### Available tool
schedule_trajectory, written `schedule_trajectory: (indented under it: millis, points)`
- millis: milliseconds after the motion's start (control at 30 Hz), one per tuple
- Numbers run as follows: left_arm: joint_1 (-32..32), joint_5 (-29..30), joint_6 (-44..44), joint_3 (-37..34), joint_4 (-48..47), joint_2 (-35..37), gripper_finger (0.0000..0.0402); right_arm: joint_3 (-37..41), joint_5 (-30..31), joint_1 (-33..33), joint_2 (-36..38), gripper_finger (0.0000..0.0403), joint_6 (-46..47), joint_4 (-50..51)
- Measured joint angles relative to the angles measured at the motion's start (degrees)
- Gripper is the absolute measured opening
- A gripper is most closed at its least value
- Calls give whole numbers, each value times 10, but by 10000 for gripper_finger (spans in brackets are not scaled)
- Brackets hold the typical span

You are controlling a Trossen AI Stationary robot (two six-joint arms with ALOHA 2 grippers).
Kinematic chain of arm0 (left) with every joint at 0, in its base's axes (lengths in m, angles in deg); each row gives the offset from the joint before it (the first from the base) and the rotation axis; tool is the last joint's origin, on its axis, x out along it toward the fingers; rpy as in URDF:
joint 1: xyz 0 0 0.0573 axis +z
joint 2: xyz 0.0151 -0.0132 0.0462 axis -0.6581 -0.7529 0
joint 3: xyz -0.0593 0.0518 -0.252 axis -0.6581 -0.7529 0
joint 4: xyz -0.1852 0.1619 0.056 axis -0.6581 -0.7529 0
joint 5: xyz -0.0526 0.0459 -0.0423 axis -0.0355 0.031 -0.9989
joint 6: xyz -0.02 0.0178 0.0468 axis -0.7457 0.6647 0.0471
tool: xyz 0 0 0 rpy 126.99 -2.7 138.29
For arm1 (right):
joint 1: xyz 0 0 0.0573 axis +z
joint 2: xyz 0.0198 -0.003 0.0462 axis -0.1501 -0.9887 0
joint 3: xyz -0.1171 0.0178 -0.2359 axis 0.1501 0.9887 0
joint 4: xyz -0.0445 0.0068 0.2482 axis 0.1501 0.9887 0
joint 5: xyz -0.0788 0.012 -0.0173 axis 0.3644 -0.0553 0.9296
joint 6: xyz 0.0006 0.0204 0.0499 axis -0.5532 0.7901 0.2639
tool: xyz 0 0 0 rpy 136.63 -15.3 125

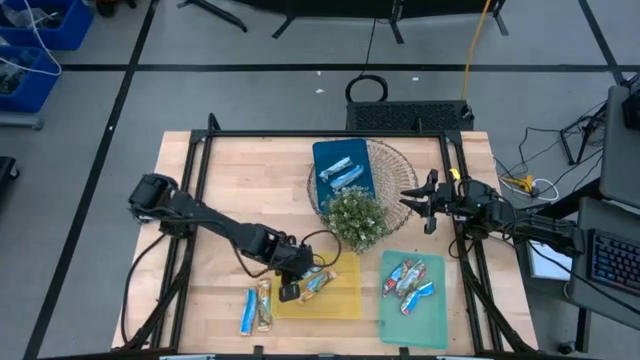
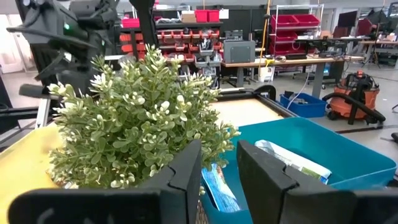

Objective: Pick and place Granola Bars by type
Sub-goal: Put the yellow granola bar into the yellow bin

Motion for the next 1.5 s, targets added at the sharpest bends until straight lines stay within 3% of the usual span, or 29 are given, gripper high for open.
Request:
schedule_trajectory:
  millis: [233,500,700,800,967,1100,1200,1500]
  points:
    - [6,-29,-20,2,6,-24,14,0,0,0,-2,93,0,0]
    - [6,-30,-22,2,15,-22,96,0,0,0,-2,93,0,0]
    - [8,-29,2,2,14,-21,121,0,0,0,-2,93,0,0]
    - [6,1,33,2,16,-8,122,0,0,0,-2,93,0,0]
    - [-16,112,79,-10,23,65,123,0,0,0,-2,93,0,0]
    - [-39,204,108,-80,93,164,124,0,0,0,-2,93,0,0]
    - [-48,243,135,-180,192,257,124,0,0,0,-2,93,0,0]
    - [-27,250,208,-476,535,513,124,0,0,0,-5,93,0,0]
